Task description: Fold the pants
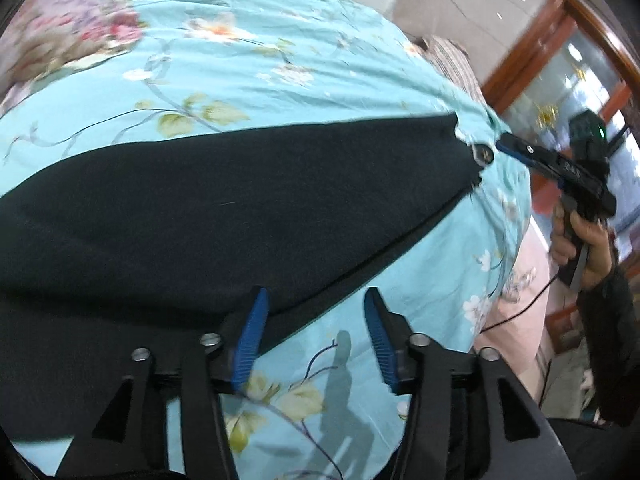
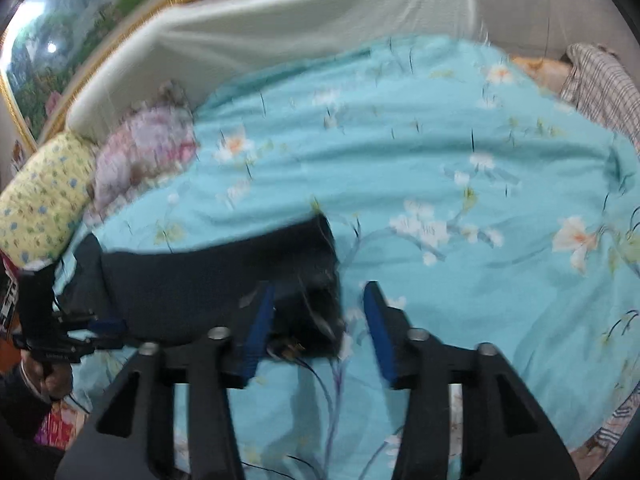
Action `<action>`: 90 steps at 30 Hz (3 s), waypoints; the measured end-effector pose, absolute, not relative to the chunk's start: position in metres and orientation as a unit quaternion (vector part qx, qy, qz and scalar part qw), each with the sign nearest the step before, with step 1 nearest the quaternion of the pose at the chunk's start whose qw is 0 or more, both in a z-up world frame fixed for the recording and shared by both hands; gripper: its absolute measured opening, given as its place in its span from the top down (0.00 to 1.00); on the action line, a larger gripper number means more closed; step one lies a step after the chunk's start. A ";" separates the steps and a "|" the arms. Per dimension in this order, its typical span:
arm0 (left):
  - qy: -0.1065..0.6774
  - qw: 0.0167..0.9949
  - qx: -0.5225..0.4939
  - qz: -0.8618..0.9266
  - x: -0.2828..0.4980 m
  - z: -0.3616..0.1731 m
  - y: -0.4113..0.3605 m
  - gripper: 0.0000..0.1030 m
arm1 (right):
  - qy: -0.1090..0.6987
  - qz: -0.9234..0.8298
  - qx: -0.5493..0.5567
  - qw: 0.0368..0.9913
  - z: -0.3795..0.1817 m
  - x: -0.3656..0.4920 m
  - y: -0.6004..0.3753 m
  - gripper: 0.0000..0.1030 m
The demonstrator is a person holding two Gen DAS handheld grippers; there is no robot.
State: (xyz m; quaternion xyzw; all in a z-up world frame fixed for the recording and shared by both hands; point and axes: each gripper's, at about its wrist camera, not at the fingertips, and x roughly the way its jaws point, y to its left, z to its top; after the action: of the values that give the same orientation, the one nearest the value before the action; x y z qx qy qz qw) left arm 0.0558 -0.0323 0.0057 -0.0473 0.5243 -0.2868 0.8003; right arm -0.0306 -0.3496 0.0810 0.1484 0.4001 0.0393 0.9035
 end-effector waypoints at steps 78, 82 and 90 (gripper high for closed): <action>0.430 0.815 -0.383 0.063 0.001 0.040 0.263 0.96 | 0.468 0.436 -0.045 0.767 0.045 0.040 0.001 0.94; 0.432 0.813 -0.385 0.061 -0.008 0.029 0.263 0.96 | 0.476 0.432 -0.051 0.764 0.039 0.039 0.003 0.94; 0.437 0.801 -0.406 0.055 -0.019 0.009 0.269 0.96 | 0.491 0.426 -0.070 0.757 0.033 0.037 0.008 0.94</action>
State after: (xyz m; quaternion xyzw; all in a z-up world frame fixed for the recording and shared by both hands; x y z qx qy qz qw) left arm -0.0186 0.2686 0.0088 -0.4062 0.4369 0.0545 0.8007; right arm 0.0372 0.0083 0.0327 -0.0695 0.4908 0.4257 0.7570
